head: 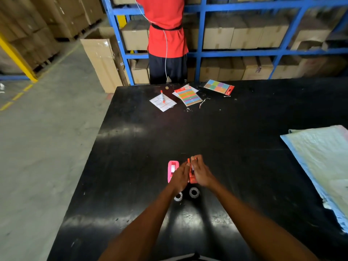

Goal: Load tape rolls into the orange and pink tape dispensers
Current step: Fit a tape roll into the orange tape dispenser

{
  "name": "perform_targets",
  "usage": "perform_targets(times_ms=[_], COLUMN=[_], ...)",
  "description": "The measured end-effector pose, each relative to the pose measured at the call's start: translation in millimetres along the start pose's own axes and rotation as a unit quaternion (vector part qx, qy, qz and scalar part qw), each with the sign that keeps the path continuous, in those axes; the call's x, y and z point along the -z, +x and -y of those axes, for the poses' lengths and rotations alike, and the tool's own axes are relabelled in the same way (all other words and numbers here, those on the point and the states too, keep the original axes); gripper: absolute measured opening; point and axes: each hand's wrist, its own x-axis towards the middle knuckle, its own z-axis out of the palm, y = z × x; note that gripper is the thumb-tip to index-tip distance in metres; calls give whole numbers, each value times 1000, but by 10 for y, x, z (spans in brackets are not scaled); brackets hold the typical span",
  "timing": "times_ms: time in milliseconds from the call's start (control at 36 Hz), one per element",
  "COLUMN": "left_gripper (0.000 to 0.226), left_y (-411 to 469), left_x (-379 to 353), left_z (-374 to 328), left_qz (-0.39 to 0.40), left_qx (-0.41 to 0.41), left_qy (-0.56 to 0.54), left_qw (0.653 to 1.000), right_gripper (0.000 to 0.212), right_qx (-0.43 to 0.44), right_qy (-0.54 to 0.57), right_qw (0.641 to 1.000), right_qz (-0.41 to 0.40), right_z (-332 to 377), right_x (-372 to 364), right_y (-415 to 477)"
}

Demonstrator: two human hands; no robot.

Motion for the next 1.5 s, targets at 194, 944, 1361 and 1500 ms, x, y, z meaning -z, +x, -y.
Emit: perform_targets(times_ms=[194, 944, 1361, 1500], left_gripper=[31, 53, 67, 74], left_y=[-46, 667, 1119, 1137], left_x=[0, -139, -401, -441], left_z=[-18, 80, 273, 319], left_qz=[-11, -33, -39, -22], left_qx=[-2, 110, 190, 196], left_qy=[-11, 335, 404, 437], left_qw=[1000, 935, 894, 878], right_gripper=[31, 25, 31, 36], right_qx=[-8, -37, -75, -94], right_qy=[-18, 37, 48, 54], right_qw=[1000, 997, 996, 994], right_qz=[9, -50, 27, 30], right_z=[90, -459, -643, -690], right_x=[36, 496, 454, 407], right_y=[-88, 460, 784, 826])
